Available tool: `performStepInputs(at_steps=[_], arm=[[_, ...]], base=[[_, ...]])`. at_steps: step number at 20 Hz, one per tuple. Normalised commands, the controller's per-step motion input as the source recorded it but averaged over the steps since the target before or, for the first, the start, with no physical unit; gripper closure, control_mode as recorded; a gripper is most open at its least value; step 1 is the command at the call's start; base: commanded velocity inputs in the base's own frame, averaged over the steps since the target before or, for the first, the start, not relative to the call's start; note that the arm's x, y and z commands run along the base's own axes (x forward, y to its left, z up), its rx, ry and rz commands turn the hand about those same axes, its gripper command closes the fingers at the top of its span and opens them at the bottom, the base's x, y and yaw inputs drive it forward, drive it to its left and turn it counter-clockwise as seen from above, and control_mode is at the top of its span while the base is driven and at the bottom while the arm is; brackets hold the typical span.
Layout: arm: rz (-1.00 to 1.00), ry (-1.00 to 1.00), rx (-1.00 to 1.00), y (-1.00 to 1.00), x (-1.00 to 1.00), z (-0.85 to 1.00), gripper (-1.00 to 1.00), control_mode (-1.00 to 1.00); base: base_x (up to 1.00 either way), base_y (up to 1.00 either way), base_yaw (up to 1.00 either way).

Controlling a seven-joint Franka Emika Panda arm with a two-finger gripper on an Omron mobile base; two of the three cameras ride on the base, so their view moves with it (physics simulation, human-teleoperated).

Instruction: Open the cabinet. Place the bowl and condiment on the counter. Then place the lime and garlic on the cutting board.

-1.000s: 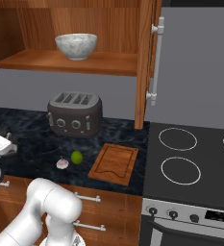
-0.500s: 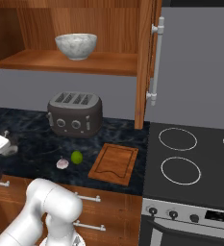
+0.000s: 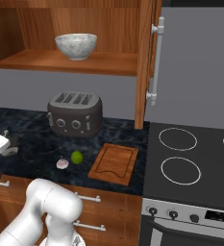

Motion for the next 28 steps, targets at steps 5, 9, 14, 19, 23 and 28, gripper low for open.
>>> performStepInputs(at_steps=[5, 9, 14, 19, 23, 28], arm=[[0.0, 0.0, 0.03, 0.0, 0.0, 0.0, -1.0, -1.0], [0.0, 0.0, 0.03, 0.0, 0.0, 0.0, -1.0, -1.0], [0.0, 0.0, 0.03, 0.02, 0.0, 0.0, -1.0, -1.0], [0.0, 0.01, 0.03, 0.01, 0.0, 0.0, -1.0, -1.0], [0.0, 0.01, 0.03, 0.0, 0.02, 0.0, -1.0, -1.0], [0.0, 0.01, 0.02, 0.0, 0.07, 0.0, -1.0, -1.0]], base=[[0.0, 0.0, 0.0], [0.0, 0.0, 0.0], [0.0, 0.0, 0.0], [0.0, 0.0, 0.0], [0.0, 0.0, 0.0], [0.0, 0.0, 0.0]])
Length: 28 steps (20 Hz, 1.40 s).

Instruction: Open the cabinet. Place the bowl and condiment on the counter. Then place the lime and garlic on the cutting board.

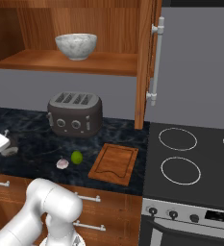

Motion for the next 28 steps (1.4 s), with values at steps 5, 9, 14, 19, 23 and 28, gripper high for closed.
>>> performStepInputs(at_steps=[5, 9, 14, 19, 23, 28], arm=[[0.0, 0.01, 0.02, 0.0, 0.08, 0.0, -1.0, -1.0], [0.0, 0.01, 0.02, 0.0, 0.12, -0.04, -1.0, -1.0], [0.0, 0.0, 0.01, 0.0, 0.2, -0.17, -1.0, -1.0], [0.0, 0.0, 0.02, 0.05, 0.22, -0.25, -1.0, -1.0], [0.0, 0.0, 0.04, 0.18, 0.15, -0.24, -1.0, -1.0], [0.0, 0.01, 0.03, 0.24, 0.05, -0.24, -1.0, -1.0]], base=[[0.0, 0.0, 0.0], [0.0, 0.0, 0.0], [0.0, 0.0, 0.0], [0.0, 0.0, 0.0], [0.0, 0.0, 0.0], [0.0, 0.0, 0.0]])
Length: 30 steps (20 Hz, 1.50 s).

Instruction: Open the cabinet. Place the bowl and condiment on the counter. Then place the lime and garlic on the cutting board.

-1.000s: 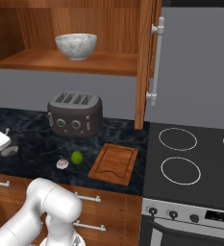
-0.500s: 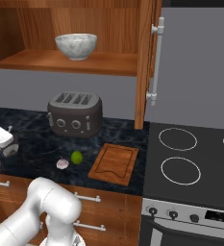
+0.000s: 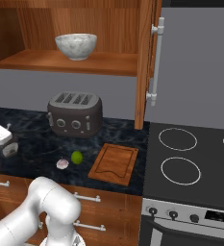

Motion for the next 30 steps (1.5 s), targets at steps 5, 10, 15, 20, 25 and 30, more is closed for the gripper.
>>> performStepInputs(at_steps=[5, 10, 15, 20, 25, 30], arm=[[0.0, 0.0, 0.02, 0.12, 0.0, -0.11, -1.0, -1.0], [0.0, 0.0, 0.03, 0.02, 0.03, -0.05, -1.0, -1.0], [0.0, 0.0, 0.05, 0.0, 0.06, 0.0, -1.0, -1.0], [0.0, 0.0, 0.05, 0.0, 0.09, -0.05, -1.0, -1.0], [0.0, 0.01, 0.06, 0.01, 0.1, -0.12, -1.0, -1.0], [0.0, 0.02, 0.05, 0.13, 0.04, -0.18, -1.0, -1.0]], base=[[0.0, 0.0, 0.0], [0.0, 0.0, 0.0], [0.0, 0.0, 0.0], [0.0, 0.0, 0.0], [0.0, 0.0, 0.0], [0.0, 0.0, 0.0]])
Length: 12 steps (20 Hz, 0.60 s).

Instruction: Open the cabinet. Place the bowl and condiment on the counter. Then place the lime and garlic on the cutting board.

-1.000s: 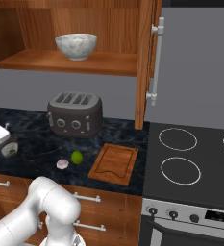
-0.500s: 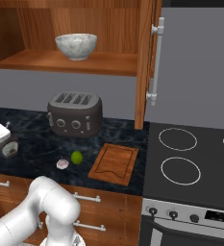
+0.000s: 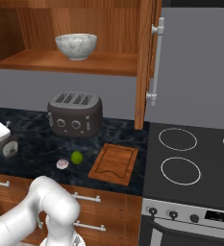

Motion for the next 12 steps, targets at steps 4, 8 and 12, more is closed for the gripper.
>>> performStepInputs(at_steps=[4, 8, 12], arm=[[0.0, 0.03, 0.05, 0.21, 0.0, -0.22, -1.0, -1.0], [0.0, 0.02, 0.04, 0.12, 0.0, -0.1, -1.0, -1.0], [0.0, 0.0, 0.03, 0.0, 0.0, 0.0, -1.0, -1.0]], base=[[0.0, 0.0, 0.0], [0.0, 0.0, 0.0], [0.0, 0.0, 0.0]])
